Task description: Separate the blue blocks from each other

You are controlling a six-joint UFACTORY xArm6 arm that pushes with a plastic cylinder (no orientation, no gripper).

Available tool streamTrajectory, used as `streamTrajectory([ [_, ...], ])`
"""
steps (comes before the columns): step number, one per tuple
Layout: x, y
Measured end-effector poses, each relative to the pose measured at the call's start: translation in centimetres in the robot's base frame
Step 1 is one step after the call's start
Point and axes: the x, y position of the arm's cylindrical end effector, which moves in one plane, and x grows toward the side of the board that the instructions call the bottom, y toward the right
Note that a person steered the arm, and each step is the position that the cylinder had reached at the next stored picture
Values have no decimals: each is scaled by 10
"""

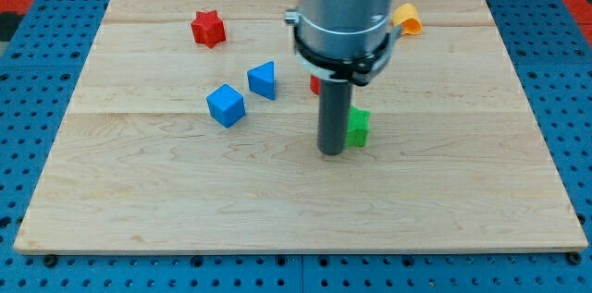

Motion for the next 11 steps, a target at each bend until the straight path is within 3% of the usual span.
streamTrajectory([
  [2,-44,57],
  [3,-13,81],
  [4,13,60],
  [5,1,-15],
  [7,-65,-76],
  [8,-65,-131],
  [11,-137,-156],
])
